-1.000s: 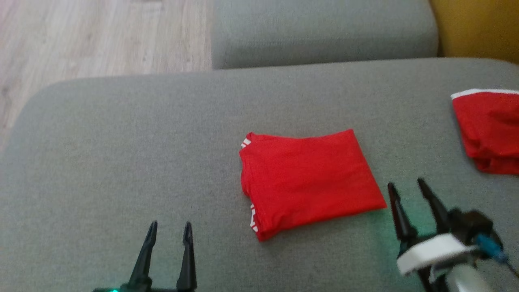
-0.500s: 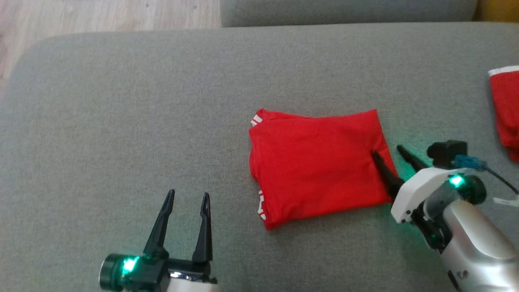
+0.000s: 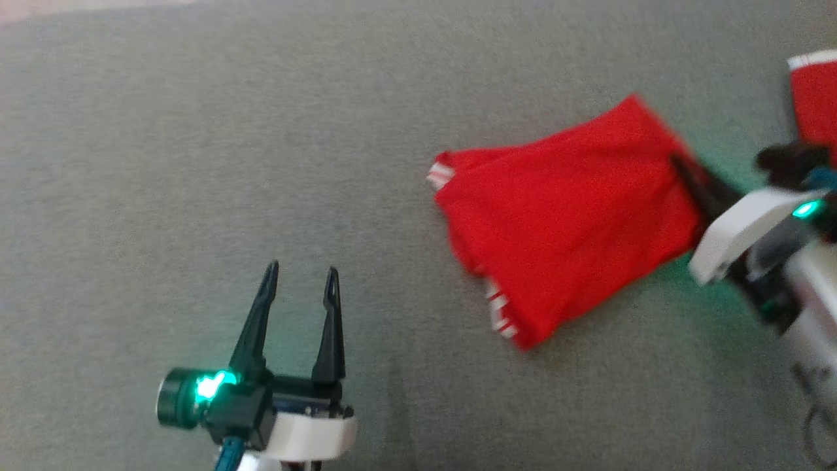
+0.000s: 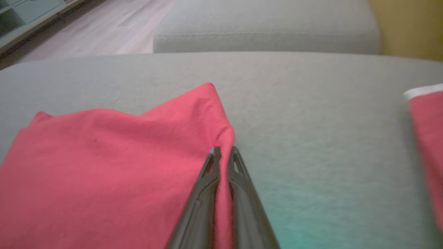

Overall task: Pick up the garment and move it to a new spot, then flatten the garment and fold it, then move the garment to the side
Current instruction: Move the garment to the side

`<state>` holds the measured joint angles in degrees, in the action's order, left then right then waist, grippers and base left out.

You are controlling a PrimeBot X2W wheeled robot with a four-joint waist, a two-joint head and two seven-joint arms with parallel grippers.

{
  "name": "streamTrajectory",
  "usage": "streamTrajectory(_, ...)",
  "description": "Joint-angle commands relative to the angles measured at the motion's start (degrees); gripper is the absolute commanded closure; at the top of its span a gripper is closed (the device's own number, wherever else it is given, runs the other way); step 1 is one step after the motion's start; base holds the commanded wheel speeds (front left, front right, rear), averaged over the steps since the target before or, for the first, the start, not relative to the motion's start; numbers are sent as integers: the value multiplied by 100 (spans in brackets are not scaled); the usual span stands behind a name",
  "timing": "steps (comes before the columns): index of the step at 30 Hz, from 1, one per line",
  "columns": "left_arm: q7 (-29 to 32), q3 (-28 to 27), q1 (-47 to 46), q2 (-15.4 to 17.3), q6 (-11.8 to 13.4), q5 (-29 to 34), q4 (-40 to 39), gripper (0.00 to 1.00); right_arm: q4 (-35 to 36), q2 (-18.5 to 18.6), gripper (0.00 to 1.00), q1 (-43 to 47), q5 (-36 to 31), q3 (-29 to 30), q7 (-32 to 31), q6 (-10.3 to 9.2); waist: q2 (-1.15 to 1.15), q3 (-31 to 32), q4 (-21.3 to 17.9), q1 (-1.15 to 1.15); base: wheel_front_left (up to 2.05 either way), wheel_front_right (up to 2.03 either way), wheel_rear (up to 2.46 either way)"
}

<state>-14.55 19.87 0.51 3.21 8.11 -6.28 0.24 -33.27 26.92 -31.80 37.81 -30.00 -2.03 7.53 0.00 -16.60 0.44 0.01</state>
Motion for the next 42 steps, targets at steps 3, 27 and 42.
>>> streamTrajectory(3,-45,-156,-384,-34,35,157,-255,0,428,662,100,-365,-167,324,23,-4,0,-516,-470,-1,0,0,0)
streamTrajectory(27,-45,-237,-1149,-7,-239,371,-224,0,1638,1061,0,-27,-1611,3170,-494,-4,0,-1227,-1181,-1,0,0,0)
streamTrajectory(42,-45,-562,-389,-32,-229,-470,-113,0,1857,-851,0,1685,-1666,2286,313,-4,0,427,-487,-1,0,0,0)
